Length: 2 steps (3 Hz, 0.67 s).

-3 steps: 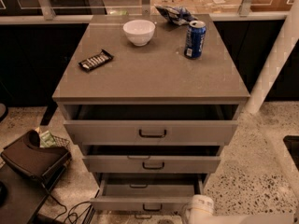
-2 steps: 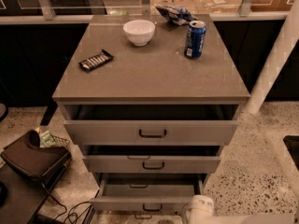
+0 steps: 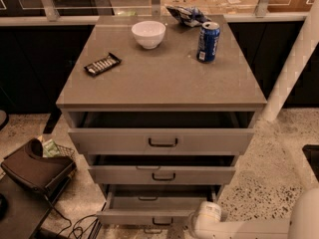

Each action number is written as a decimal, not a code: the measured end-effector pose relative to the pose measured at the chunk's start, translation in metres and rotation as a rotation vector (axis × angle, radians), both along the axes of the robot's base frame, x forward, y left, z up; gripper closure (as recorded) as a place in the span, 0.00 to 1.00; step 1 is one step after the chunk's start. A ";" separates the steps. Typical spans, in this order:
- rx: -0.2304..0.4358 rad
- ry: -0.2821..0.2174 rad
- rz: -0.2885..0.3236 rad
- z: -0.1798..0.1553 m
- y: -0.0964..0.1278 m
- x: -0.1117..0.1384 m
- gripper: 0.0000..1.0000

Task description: Close bottom drawer

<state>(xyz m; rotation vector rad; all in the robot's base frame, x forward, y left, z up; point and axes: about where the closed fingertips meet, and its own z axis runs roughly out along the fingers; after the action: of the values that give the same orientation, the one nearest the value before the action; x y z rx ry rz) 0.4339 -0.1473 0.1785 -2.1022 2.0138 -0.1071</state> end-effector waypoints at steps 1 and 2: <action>0.010 -0.007 0.025 -0.018 0.012 0.013 1.00; 0.020 -0.019 0.067 -0.034 0.024 0.025 1.00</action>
Offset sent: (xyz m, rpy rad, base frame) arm 0.0445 0.0404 -0.0542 0.0336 -0.0405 0.1272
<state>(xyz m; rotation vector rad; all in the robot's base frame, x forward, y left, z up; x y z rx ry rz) 0.4592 -0.1234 0.1447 -2.1457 1.9239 -0.0946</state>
